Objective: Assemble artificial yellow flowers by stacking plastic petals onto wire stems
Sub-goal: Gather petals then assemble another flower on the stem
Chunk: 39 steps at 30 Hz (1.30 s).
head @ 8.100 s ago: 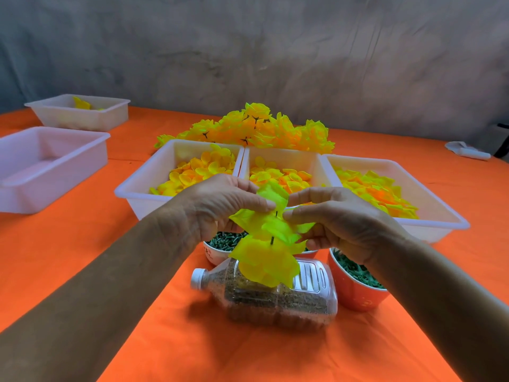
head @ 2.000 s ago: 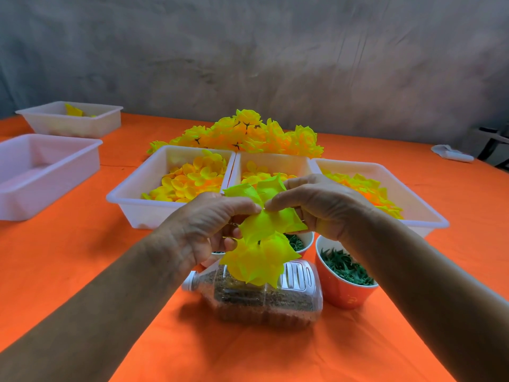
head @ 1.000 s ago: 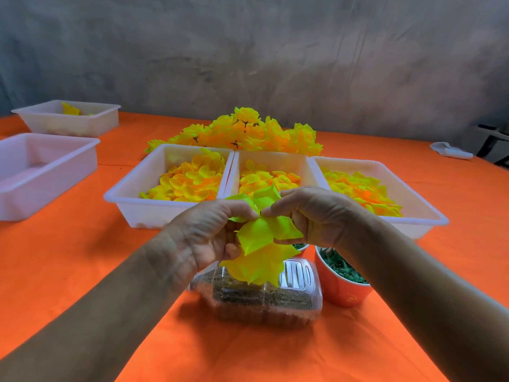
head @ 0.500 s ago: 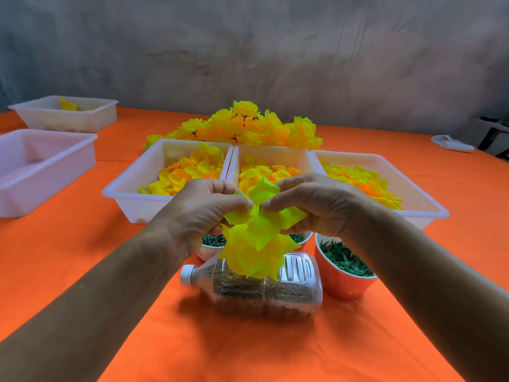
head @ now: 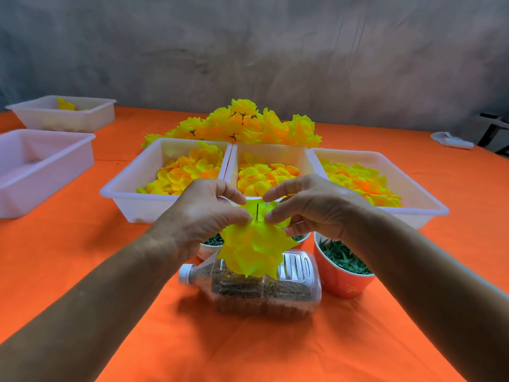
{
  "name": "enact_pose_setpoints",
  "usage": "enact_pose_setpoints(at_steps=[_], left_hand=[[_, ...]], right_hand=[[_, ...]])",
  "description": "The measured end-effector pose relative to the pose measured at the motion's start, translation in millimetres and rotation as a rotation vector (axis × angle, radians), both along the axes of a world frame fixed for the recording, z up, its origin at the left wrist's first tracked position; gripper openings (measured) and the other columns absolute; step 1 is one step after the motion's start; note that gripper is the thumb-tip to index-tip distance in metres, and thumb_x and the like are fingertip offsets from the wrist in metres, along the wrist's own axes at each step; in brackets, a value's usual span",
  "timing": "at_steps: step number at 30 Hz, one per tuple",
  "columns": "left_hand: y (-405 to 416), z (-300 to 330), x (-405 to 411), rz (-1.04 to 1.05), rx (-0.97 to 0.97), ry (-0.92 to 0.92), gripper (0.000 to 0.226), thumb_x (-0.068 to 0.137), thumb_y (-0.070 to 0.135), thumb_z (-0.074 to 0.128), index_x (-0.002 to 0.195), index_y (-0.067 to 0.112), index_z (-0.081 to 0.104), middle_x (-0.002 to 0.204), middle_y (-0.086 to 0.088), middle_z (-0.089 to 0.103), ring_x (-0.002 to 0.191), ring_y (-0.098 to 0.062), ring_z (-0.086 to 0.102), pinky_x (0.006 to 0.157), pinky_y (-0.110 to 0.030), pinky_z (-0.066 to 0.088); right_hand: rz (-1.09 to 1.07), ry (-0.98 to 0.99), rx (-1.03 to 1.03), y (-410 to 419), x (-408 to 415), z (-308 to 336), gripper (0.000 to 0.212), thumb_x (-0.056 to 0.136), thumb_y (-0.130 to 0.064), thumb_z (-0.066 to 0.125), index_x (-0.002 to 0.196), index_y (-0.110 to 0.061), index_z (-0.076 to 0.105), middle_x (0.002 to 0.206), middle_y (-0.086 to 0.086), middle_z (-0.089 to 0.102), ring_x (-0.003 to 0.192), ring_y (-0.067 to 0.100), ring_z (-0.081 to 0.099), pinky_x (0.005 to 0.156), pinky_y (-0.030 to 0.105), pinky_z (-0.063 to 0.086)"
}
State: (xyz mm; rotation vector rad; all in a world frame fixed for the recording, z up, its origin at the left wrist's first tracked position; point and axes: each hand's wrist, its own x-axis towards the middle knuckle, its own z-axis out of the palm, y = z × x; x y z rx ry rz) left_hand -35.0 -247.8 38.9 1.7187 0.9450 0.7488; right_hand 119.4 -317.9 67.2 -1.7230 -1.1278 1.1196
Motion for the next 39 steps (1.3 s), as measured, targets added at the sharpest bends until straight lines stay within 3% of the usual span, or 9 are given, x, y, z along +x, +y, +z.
enact_pose_setpoints(at_steps=[4,9,15,19,23,27,30,33,39], left_hand=[[-1.1,-0.4,-0.6,-0.028,0.001,0.018,0.021,0.070,0.000,0.077,0.081,0.014,0.066,0.073,-0.012,0.053,0.069,-0.020,0.051,0.063,-0.024,0.038],[0.0,-3.6,0.4,-0.020,0.028,0.029,0.022,0.069,0.000,0.079,0.078,0.015,0.066,0.062,-0.001,0.046,0.062,-0.013,0.046,0.053,-0.014,0.039],[4.7,-16.2,-0.3,-0.050,0.029,0.068,0.022,0.068,-0.004,0.078,0.078,0.011,0.066,0.052,0.008,0.040,0.051,-0.002,0.044,0.050,-0.015,0.036],[5.7,-24.9,-2.6,-0.105,0.047,0.102,0.022,0.071,-0.004,0.076,0.082,0.010,0.063,0.055,0.005,0.031,0.055,-0.012,0.031,0.053,-0.024,0.030],[0.9,-22.4,-4.0,-0.076,0.329,0.209,0.033,0.068,0.006,0.080,0.086,0.026,0.061,0.064,0.007,0.044,0.057,-0.008,0.039,0.058,-0.024,0.035],[-5.6,-22.1,-4.3,-0.103,0.492,0.158,0.031,0.069,0.005,0.079,0.070,0.035,0.068,0.079,0.012,0.055,0.071,0.001,0.051,0.066,-0.010,0.038],[-7.6,-30.6,-3.4,-0.058,0.448,0.068,0.012,0.071,0.018,0.074,0.062,0.027,0.071,0.078,0.008,0.064,0.085,-0.011,0.063,0.076,-0.025,0.047],[-8.5,-38.0,-0.4,0.006,0.487,-0.005,0.018,0.067,0.031,0.082,0.058,0.021,0.070,0.071,0.002,0.065,0.072,-0.020,0.061,0.065,-0.034,0.046],[-6.7,-49.5,1.2,-0.069,0.562,-0.103,0.019,0.068,0.015,0.082,0.069,0.030,0.070,0.068,0.002,0.064,0.061,-0.020,0.053,0.057,-0.032,0.043]], right_hand=[[-0.015,-0.039,-0.003,1.0,-0.8,-2.4,0.020,0.075,0.000,0.073,0.086,-0.016,0.068,0.066,0.001,0.053,0.048,0.007,0.047,0.046,0.020,0.046],[-0.038,-0.133,0.008,0.0,-1.9,-7.2,0.020,0.074,-0.001,0.073,0.083,-0.019,0.067,0.072,0.002,0.051,0.061,0.013,0.045,0.048,0.021,0.041],[-0.051,-0.174,-0.012,1.5,-6.4,-17.3,0.025,0.072,0.002,0.074,0.079,-0.019,0.062,0.067,0.001,0.053,0.052,0.010,0.046,0.041,0.014,0.037],[-0.059,-0.151,-0.030,1.7,-6.9,-24.3,0.028,0.072,0.003,0.075,0.079,-0.019,0.061,0.068,0.000,0.057,0.049,0.007,0.053,0.040,0.011,0.040],[-0.095,-0.059,0.038,-1.6,-7.3,-26.5,0.028,0.071,0.011,0.073,0.083,-0.010,0.060,0.062,0.001,0.055,0.032,-0.001,0.051,0.034,0.009,0.037],[-0.104,-0.122,0.039,-2.1,-7.1,-28.4,0.035,0.069,0.005,0.077,0.098,-0.008,0.062,0.068,-0.001,0.055,0.046,0.004,0.052,0.036,0.009,0.038],[-0.098,-0.135,0.035,-0.6,-6.0,-29.7,0.037,0.070,0.002,0.078,0.104,-0.006,0.063,0.068,0.001,0.056,0.054,0.007,0.052,0.036,0.009,0.038],[-0.095,-0.155,0.027,-0.1,-4.0,-31.9,0.034,0.070,-0.003,0.079,0.101,-0.008,0.065,0.068,0.002,0.058,0.057,0.009,0.053,0.041,0.011,0.041],[-0.079,-0.092,0.002,-2.6,4.0,-36.4,0.024,0.070,-0.007,0.080,0.085,-0.015,0.063,0.071,0.003,0.059,0.063,0.011,0.055,0.048,0.016,0.044]])
